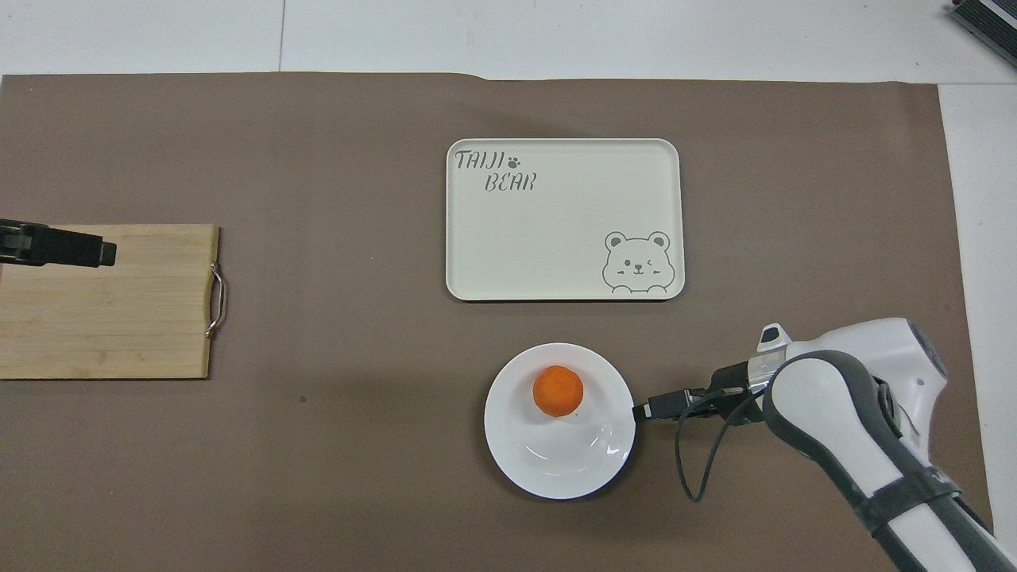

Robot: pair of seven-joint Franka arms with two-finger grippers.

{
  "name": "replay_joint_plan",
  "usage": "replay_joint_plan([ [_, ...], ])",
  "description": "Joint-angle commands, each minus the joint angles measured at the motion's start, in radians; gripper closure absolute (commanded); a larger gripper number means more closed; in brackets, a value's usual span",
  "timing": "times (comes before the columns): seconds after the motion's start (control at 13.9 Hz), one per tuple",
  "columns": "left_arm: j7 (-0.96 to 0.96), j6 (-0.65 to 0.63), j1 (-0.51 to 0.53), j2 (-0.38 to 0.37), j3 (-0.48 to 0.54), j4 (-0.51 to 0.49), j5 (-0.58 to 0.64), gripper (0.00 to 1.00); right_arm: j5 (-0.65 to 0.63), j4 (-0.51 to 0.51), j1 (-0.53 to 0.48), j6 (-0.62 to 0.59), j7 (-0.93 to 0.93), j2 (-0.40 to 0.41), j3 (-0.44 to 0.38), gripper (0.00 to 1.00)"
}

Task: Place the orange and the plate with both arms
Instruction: 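Grasp the plate rim with the right gripper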

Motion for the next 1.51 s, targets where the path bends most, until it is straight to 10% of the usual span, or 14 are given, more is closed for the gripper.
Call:
replay_joint_plan([
  [0.0,0.005,-0.111,0.019,0.097,-0.014,0.165,0.016,0.00,0.099,-0.029,0.040,0.047,-0.033,0.018,-0.001,0.00],
  [0.5,-0.005,-0.137,0.015,0.065,-0.021,0.127,0.082,0.00,0.209,-0.081,0.112,0.110,-0.030,0.030,-0.001,0.03],
  [0.72,-0.013,-0.140,0.009,0.051,-0.021,0.107,0.082,0.00,0.245,-0.094,0.111,0.106,-0.013,0.033,-0.001,0.72],
  [0.86,-0.022,-0.140,0.006,0.051,-0.021,0.107,0.083,0.00,0.245,-0.092,0.111,0.099,0.033,0.035,-0.001,1.00],
  [1.43,-0.048,-0.183,0.010,0.045,-0.022,0.105,0.090,0.00,0.245,-0.045,0.039,0.029,-0.089,0.061,-0.002,1.00],
])
